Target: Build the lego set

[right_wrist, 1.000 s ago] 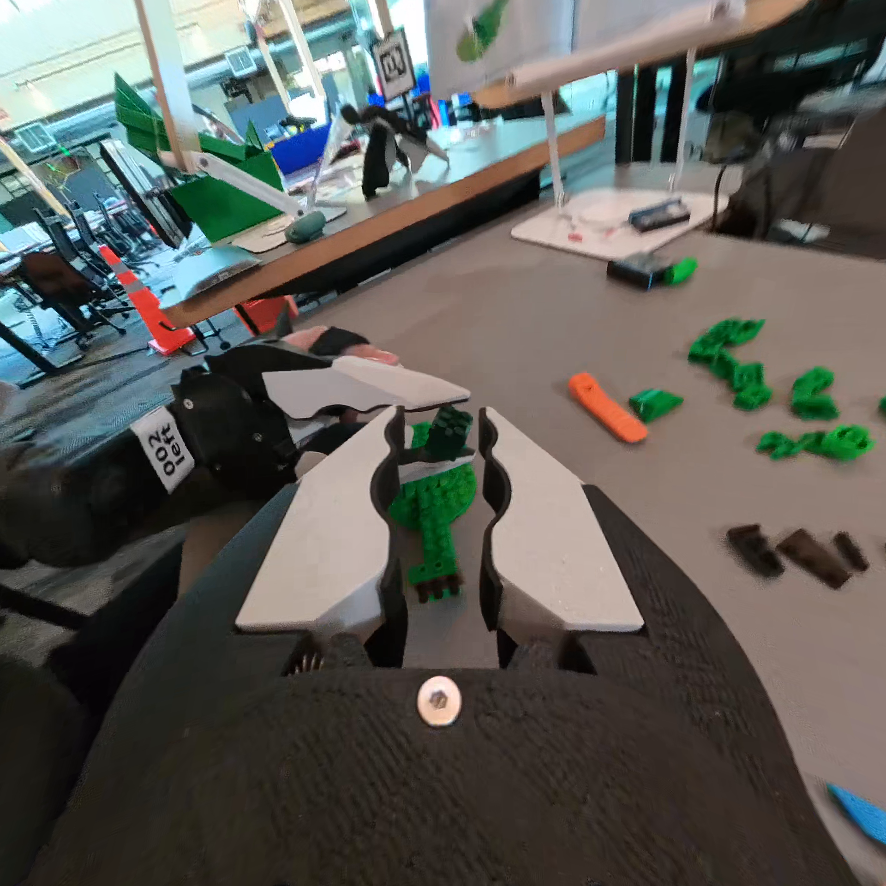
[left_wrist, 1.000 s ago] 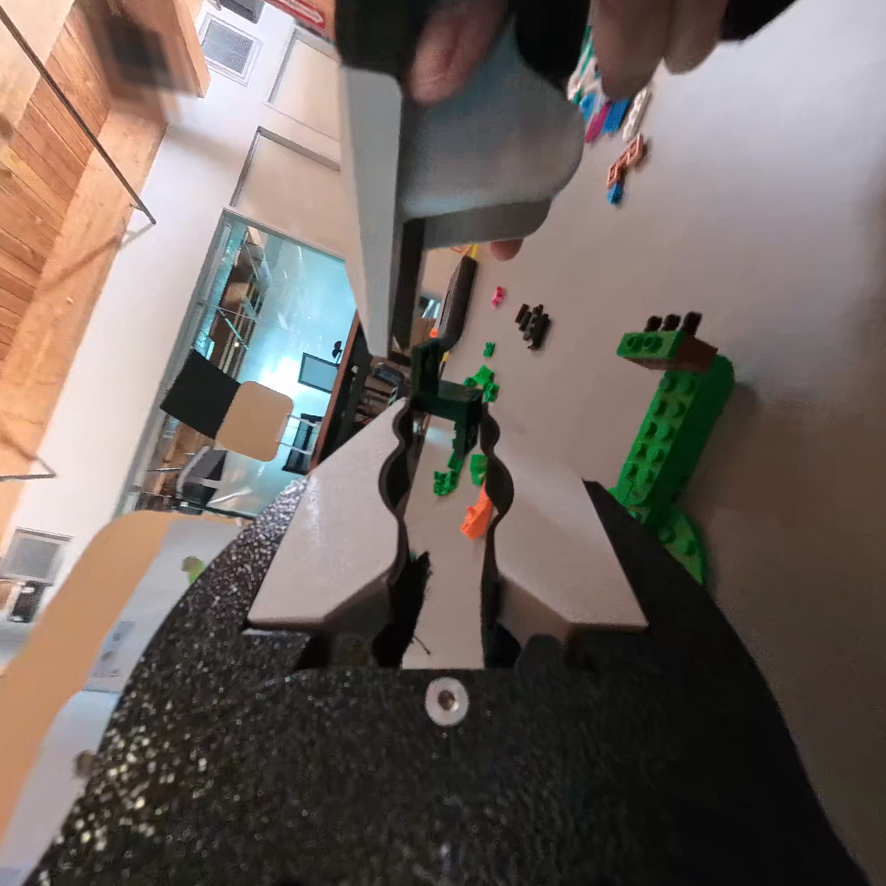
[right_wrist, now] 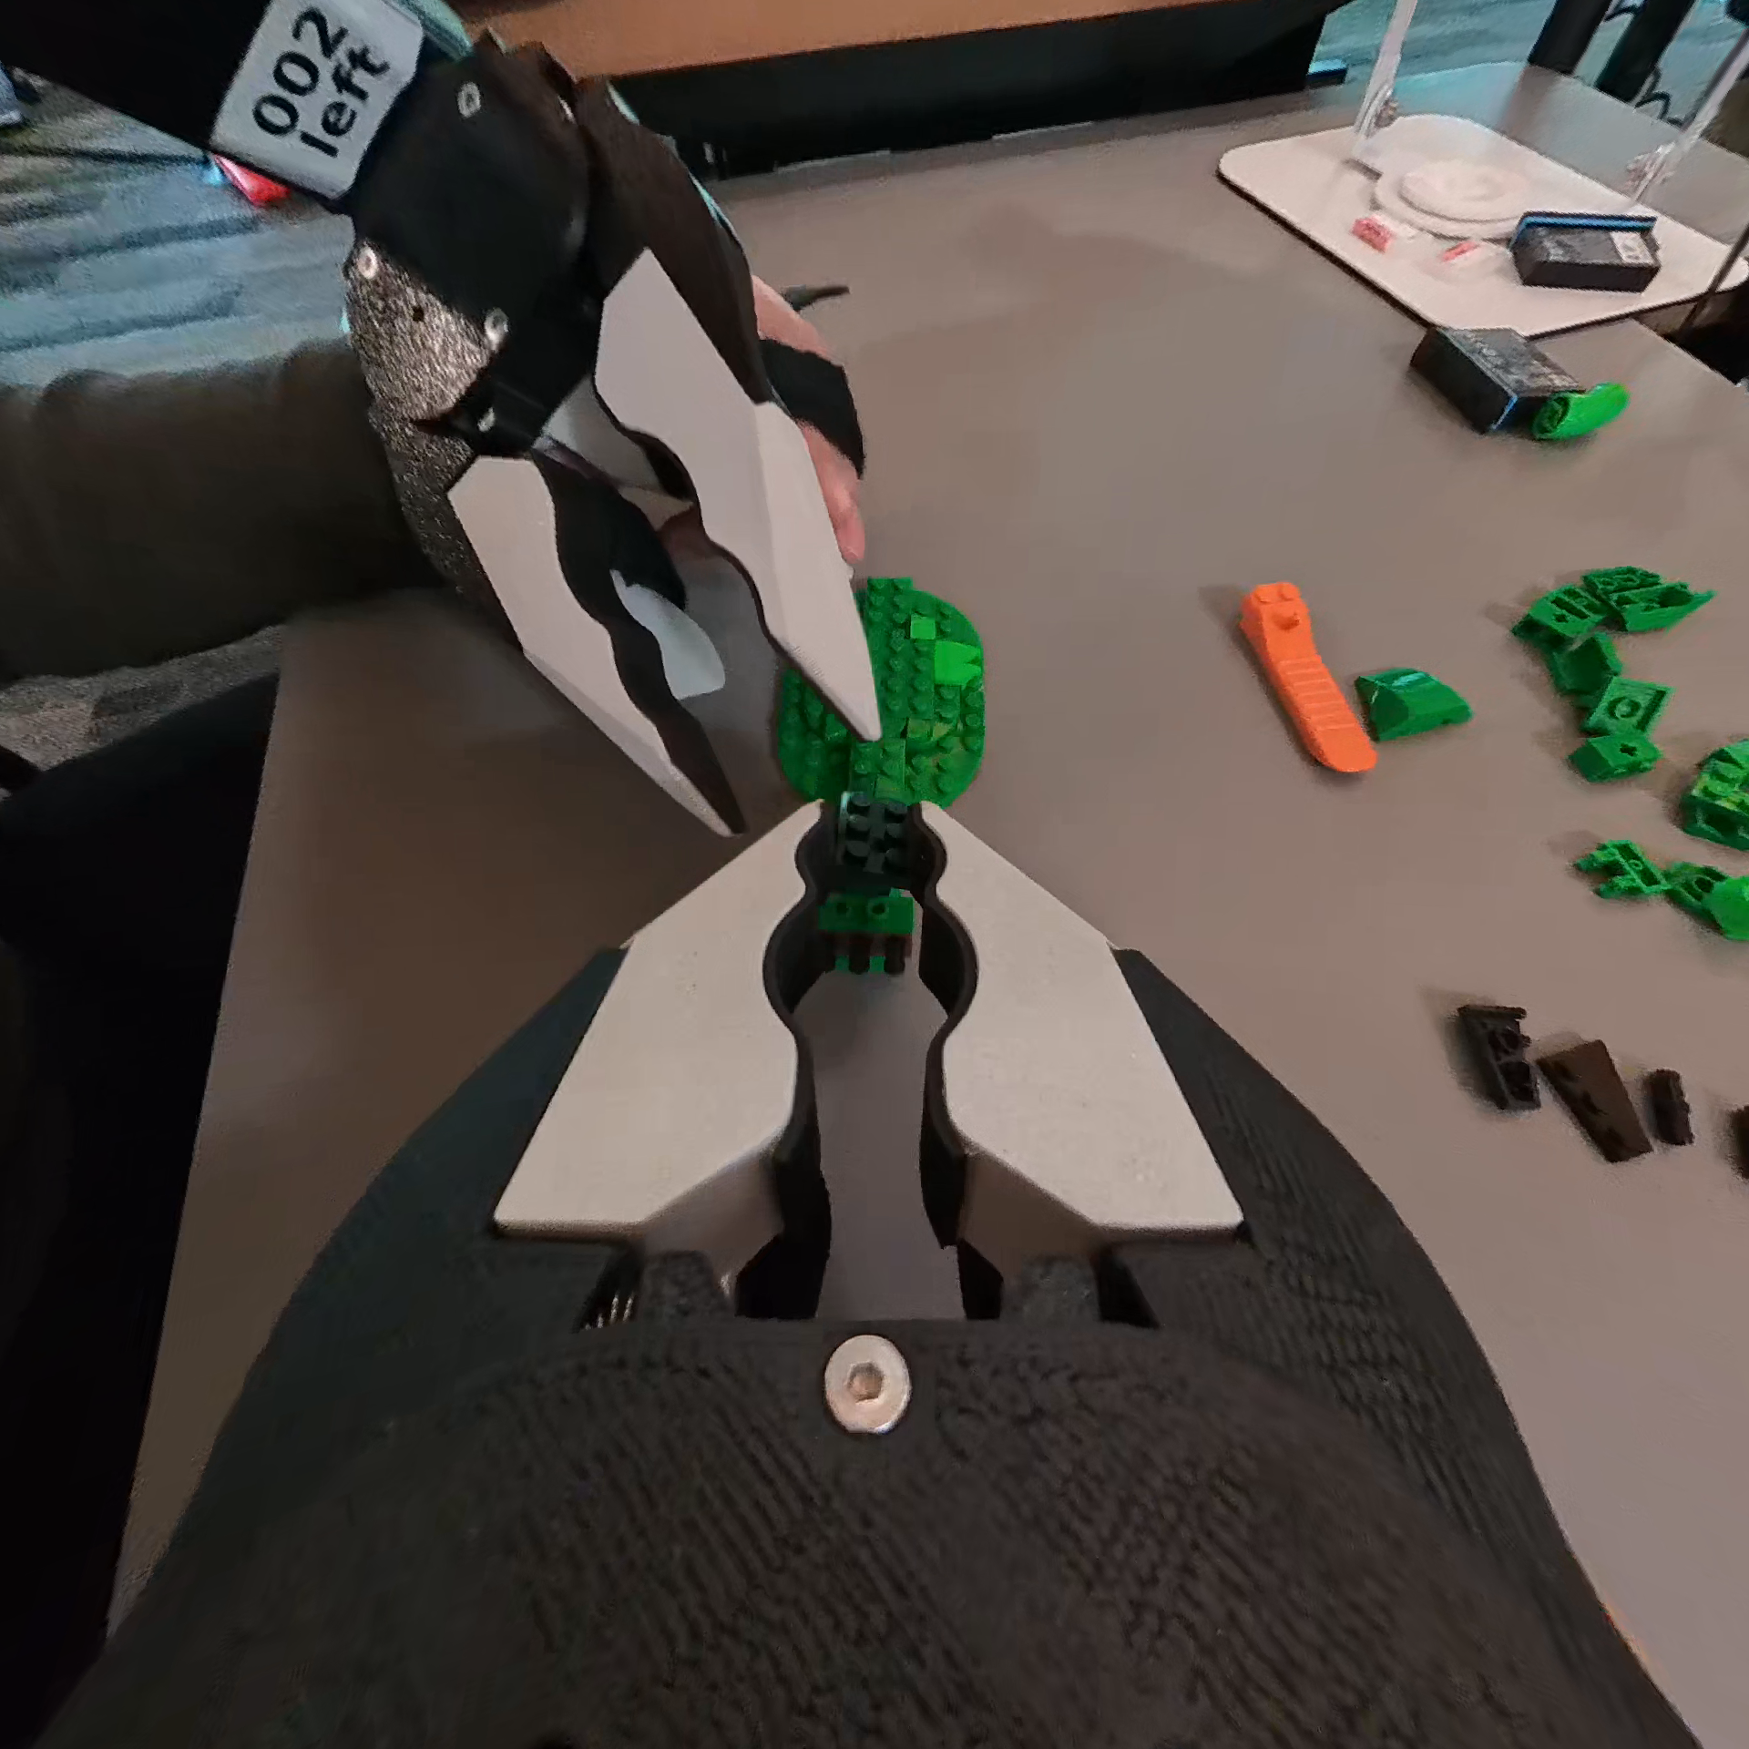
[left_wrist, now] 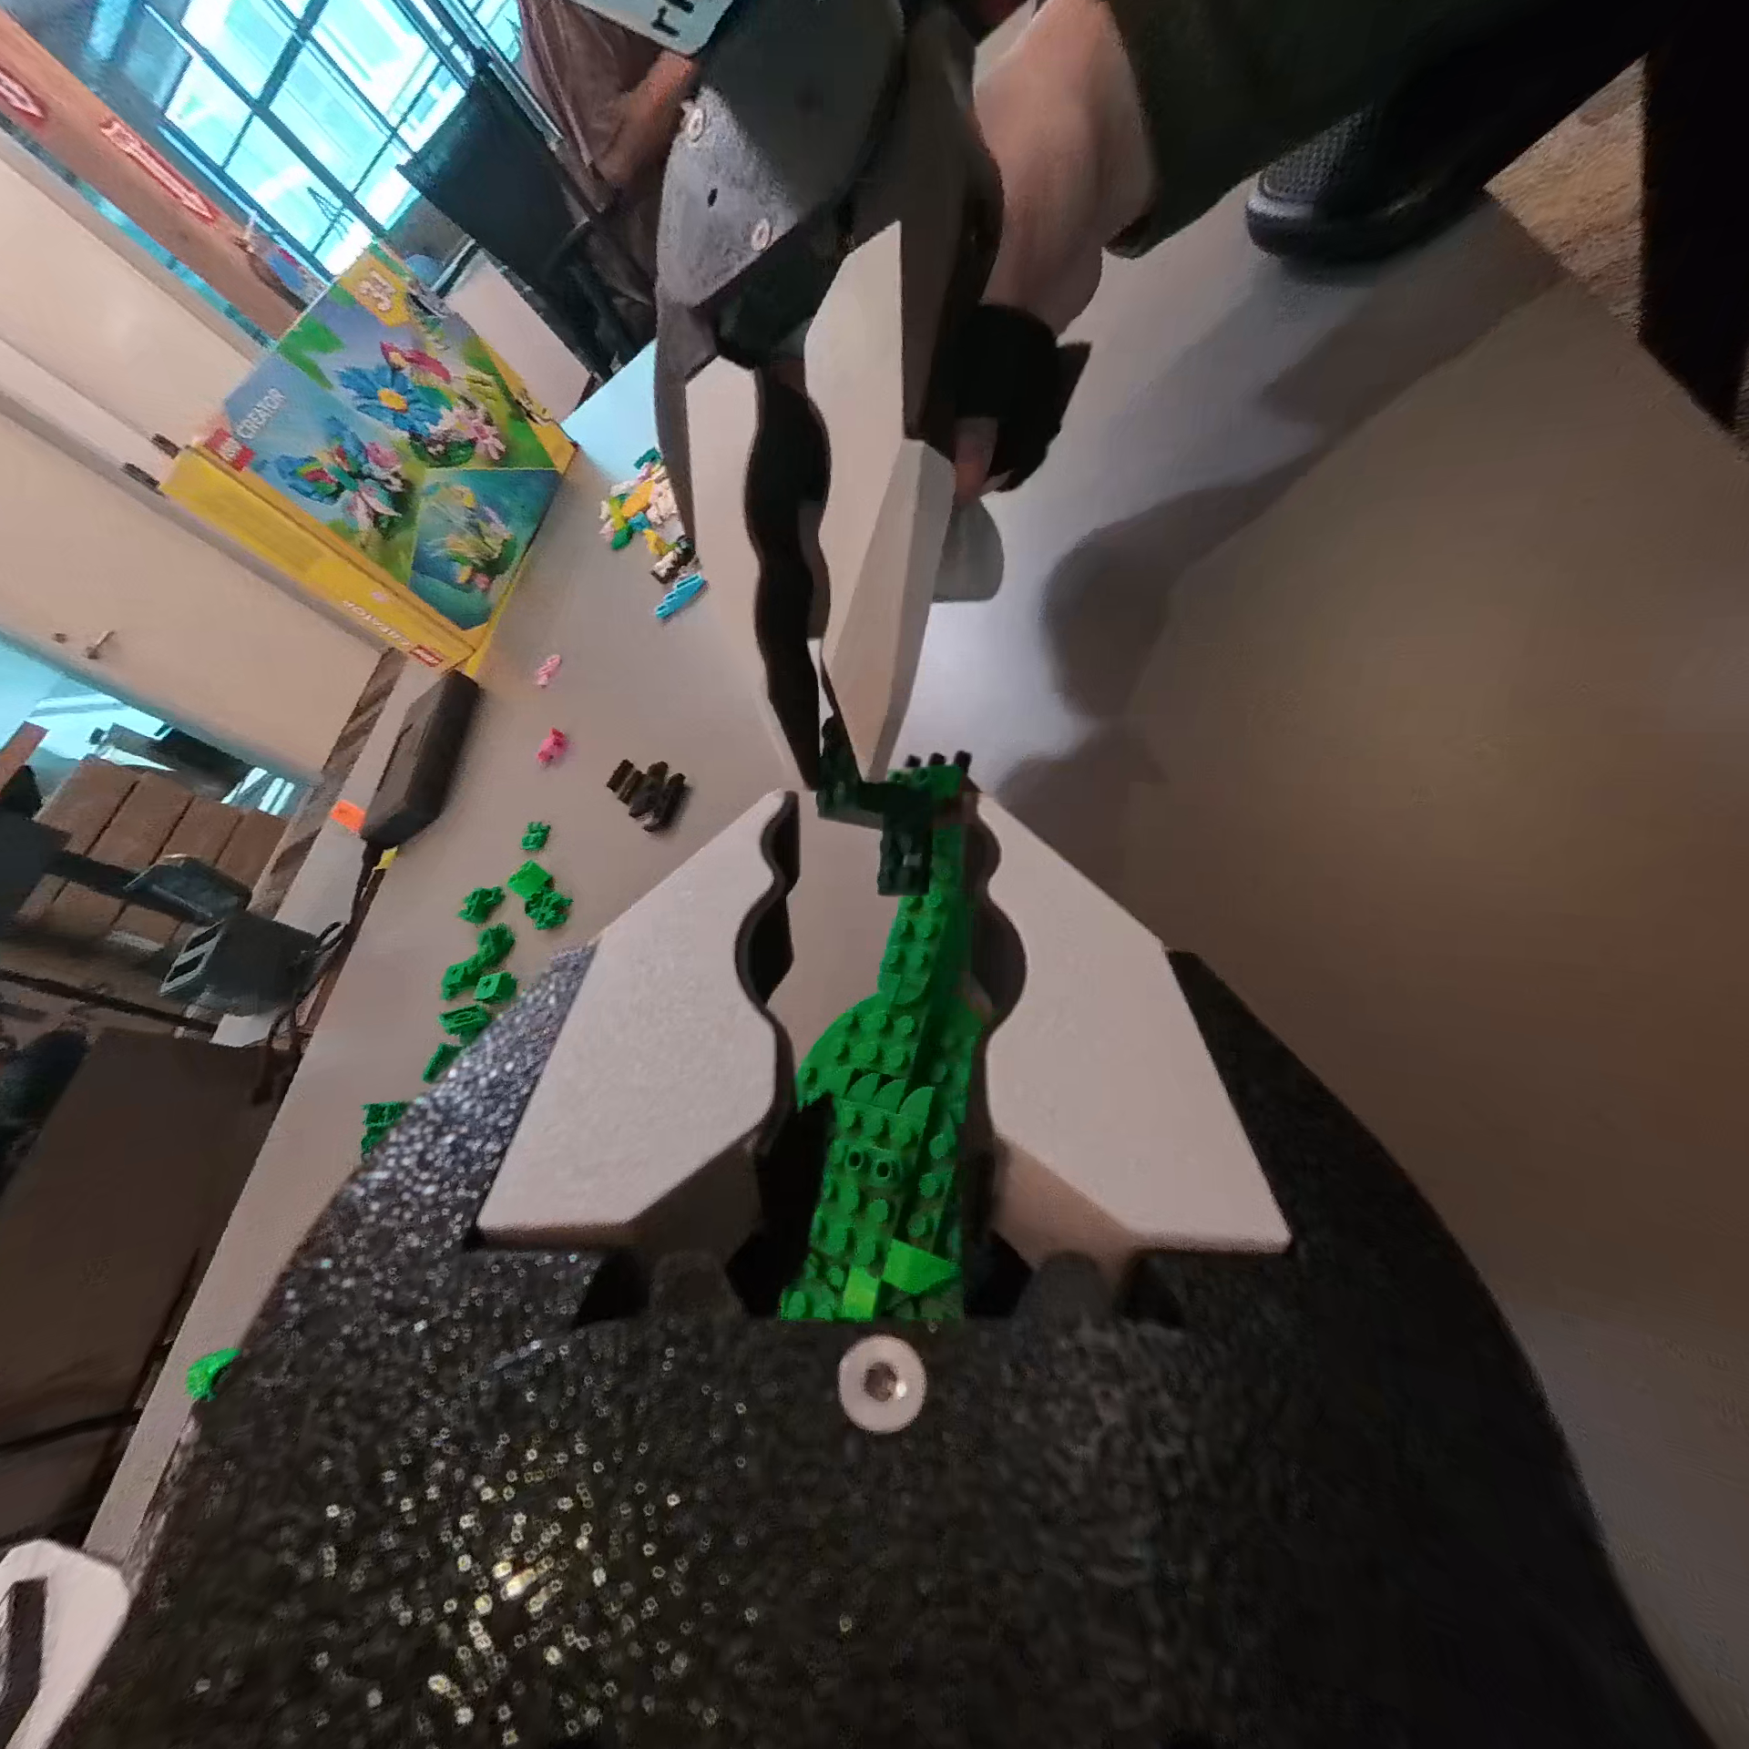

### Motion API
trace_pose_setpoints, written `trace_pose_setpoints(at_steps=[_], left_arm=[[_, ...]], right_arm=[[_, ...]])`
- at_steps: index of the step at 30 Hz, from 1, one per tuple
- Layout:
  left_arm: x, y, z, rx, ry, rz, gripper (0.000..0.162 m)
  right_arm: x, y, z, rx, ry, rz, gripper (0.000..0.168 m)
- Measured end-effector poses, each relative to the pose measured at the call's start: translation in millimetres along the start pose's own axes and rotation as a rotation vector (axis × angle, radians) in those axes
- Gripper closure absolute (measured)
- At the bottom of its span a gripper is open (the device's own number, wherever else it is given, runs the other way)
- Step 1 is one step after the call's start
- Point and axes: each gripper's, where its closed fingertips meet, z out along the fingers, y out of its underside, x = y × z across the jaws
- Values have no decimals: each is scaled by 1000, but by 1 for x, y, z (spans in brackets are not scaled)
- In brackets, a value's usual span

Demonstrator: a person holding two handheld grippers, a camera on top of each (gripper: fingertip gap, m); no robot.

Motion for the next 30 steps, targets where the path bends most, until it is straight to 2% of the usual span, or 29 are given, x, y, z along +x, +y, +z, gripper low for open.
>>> trace_pose_setpoints(at_steps=[12,15,20,22,27,30], left_arm=[[20,22,15,-154,73,83,140],[22,24,17,-166,80,89,143],[26,24,19,-171,92,111,148],[26,24,18,-169,94,108,149],[26,24,18,-163,98,108,152],[27,23,18,-159,103,103,151]], right_arm=[[-3,18,-2,-93,47,-74,157],[-6,18,-4,-98,48,-80,164],[-11,17,-3,-114,54,-103,164],[-10,15,-4,-98,47,-79,158],[-10,9,-12,-7,-86,136,138],[-9,13,-11,-24,-88,112,137]])
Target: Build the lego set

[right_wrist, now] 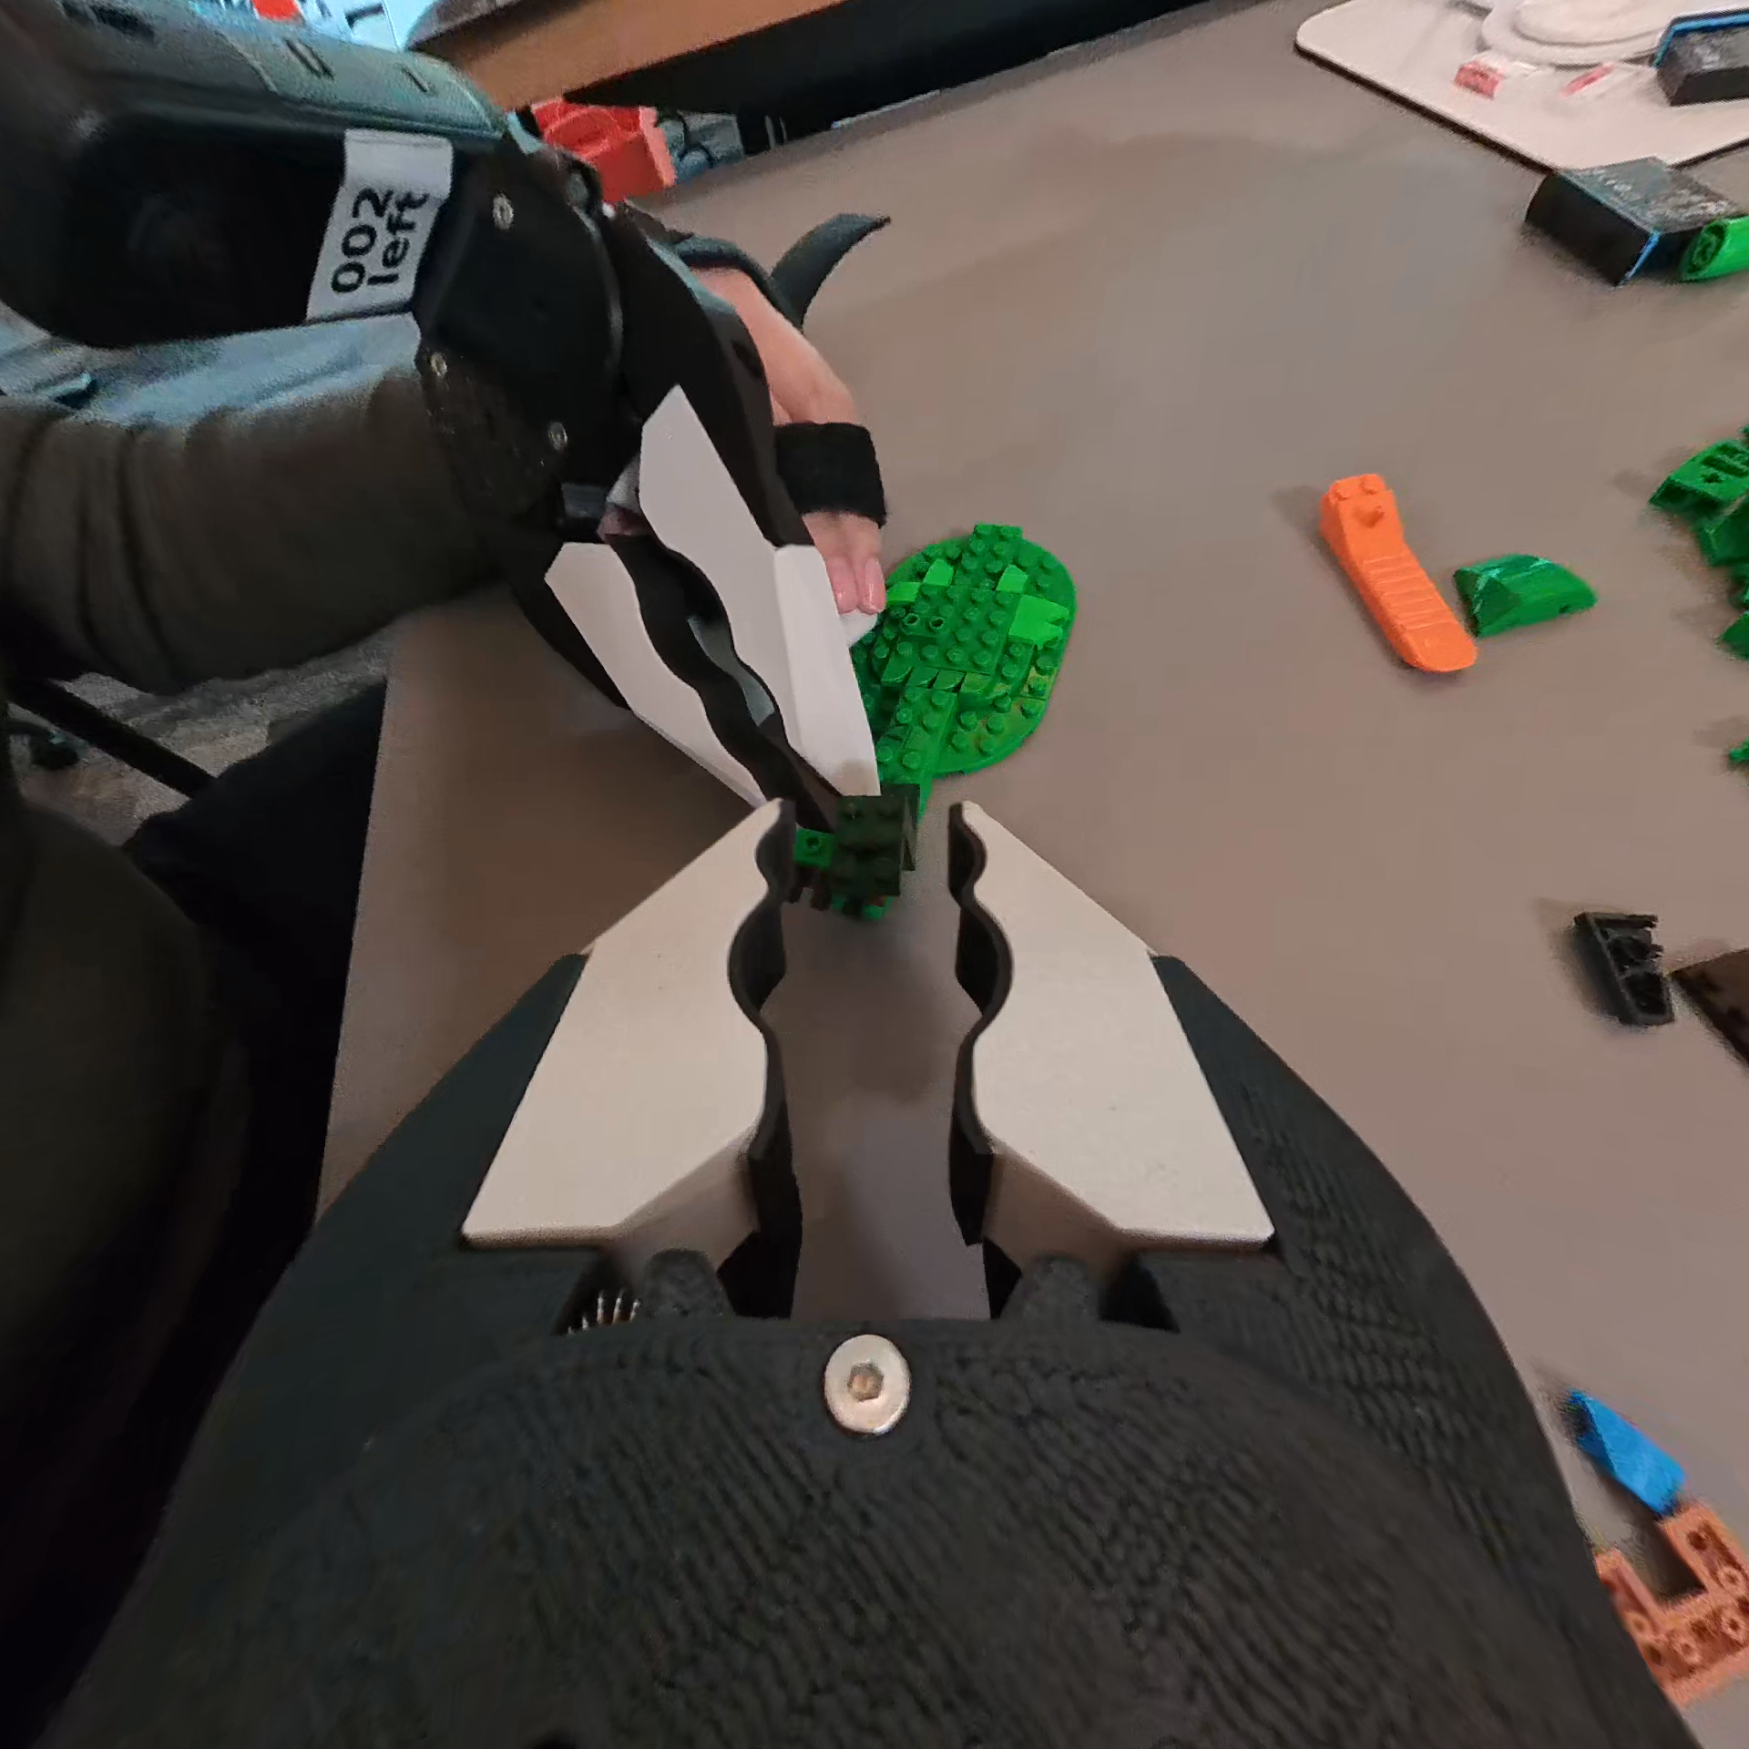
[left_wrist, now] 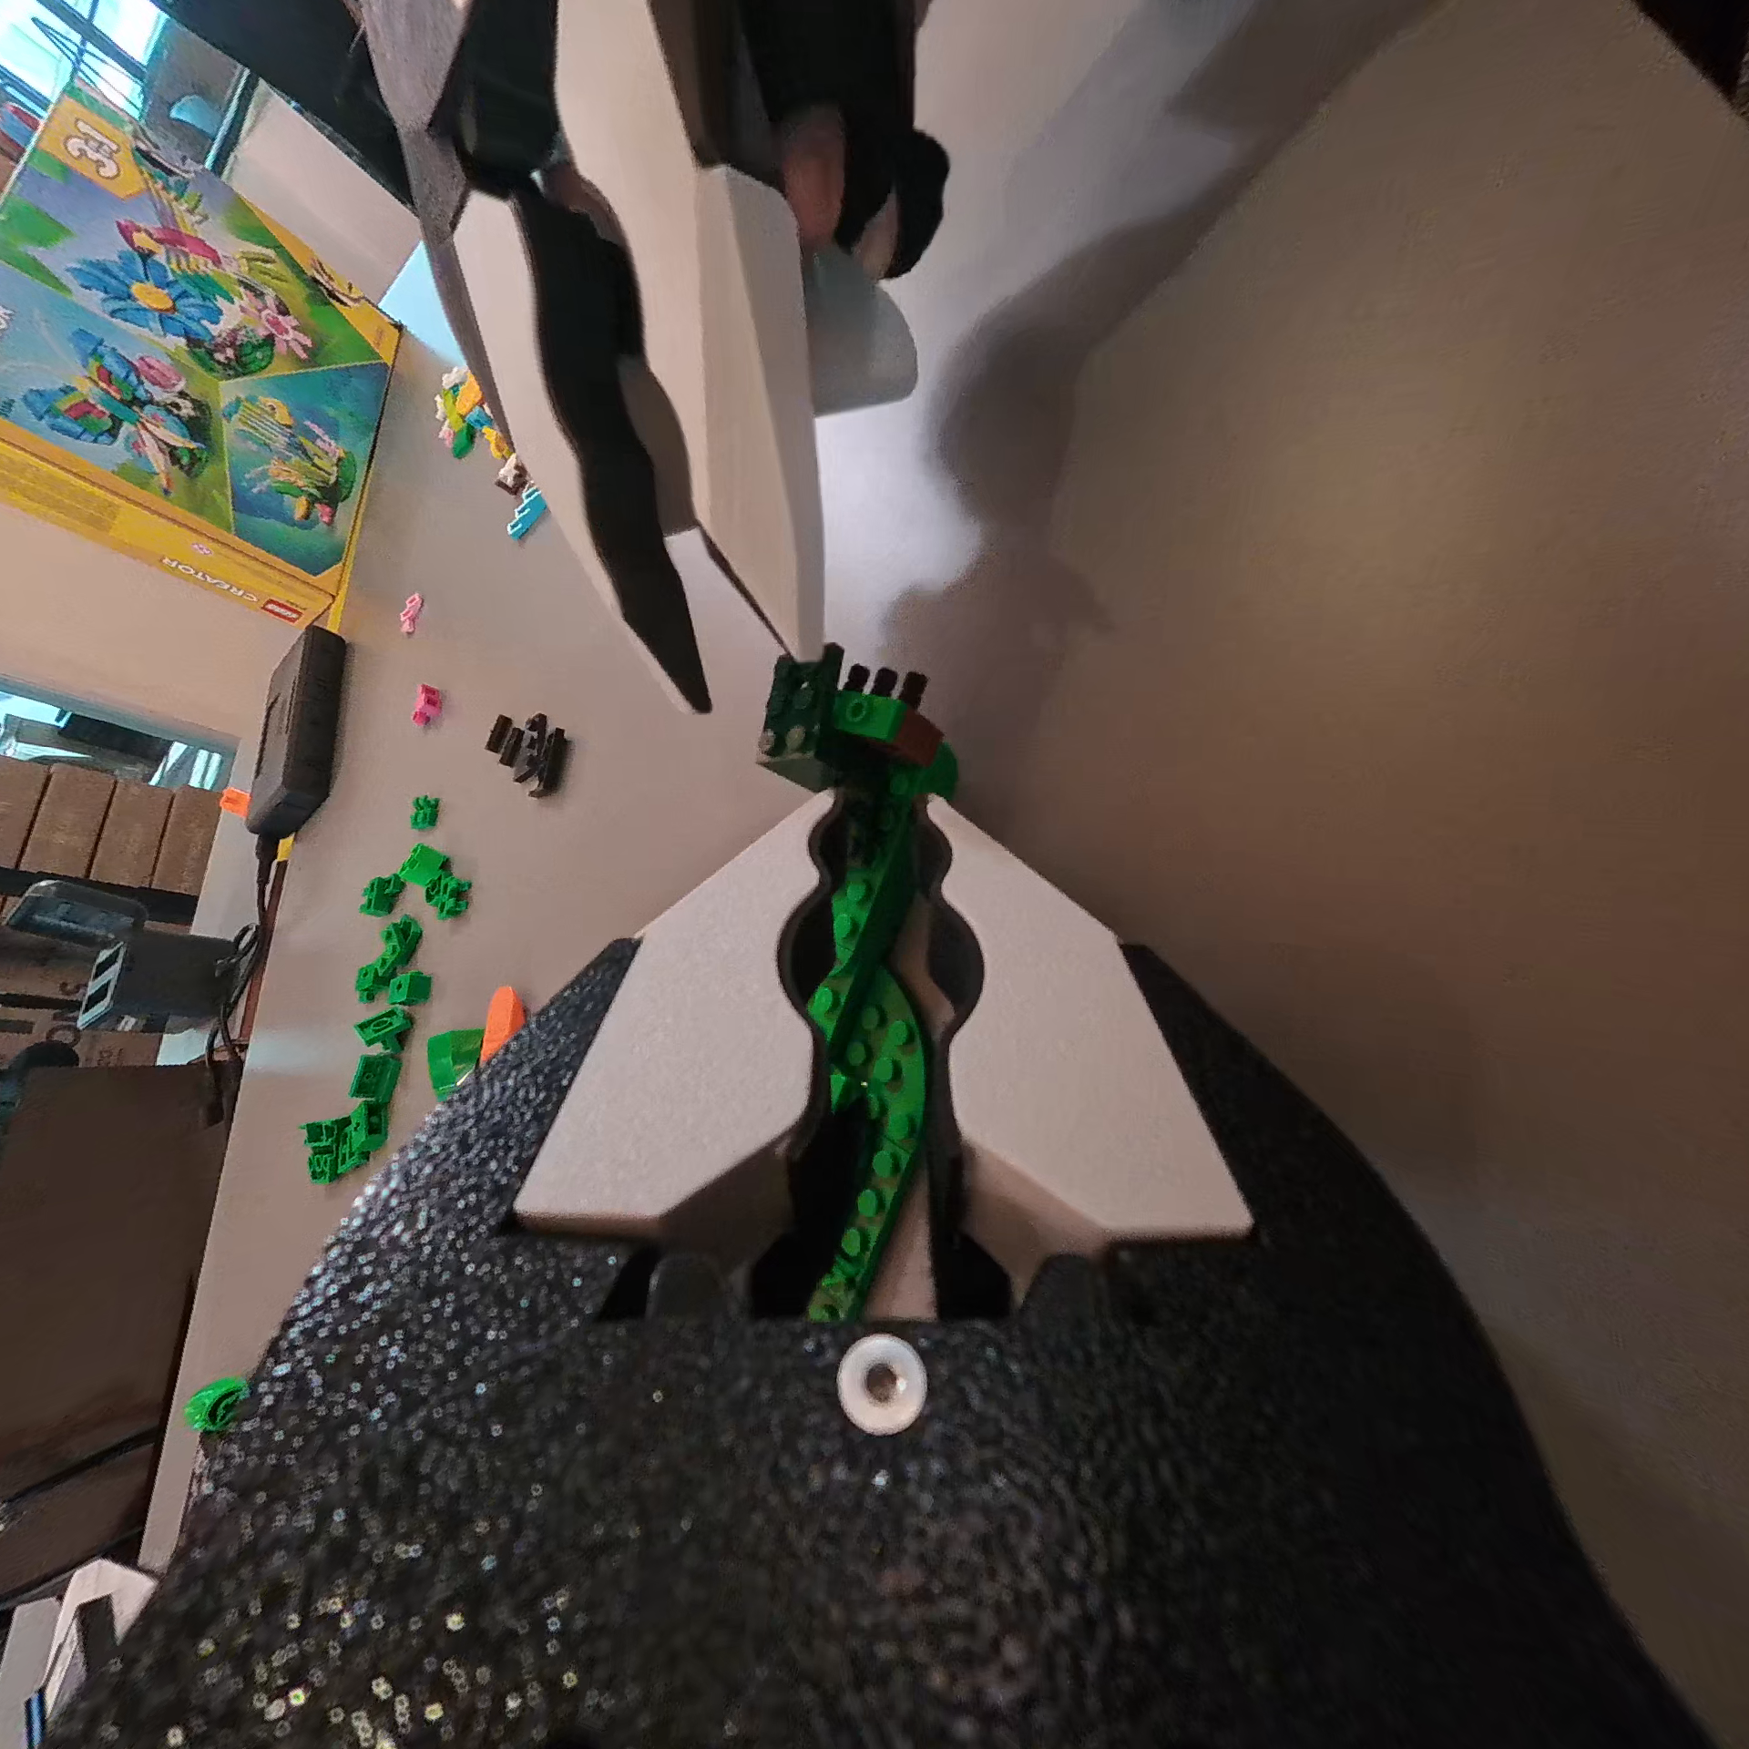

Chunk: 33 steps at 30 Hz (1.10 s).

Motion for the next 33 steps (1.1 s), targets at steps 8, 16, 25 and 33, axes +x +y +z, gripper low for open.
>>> trace_pose_setpoints(at_steps=[8,16,25,33], left_arm=[[1,-1,0,13,8,-7,151],[0,-1,1,14,2,-20,152],[-3,1,0,-3,-8,-32,144],[-1,-1,0,11,-4,-17,148]], right_arm=[[-8,13,11,-107,7,-50,141],[-7,13,7,-137,121,-93,149],[-11,12,6,-142,97,-98,153],[-10,11,6,-167,163,-70,153]])
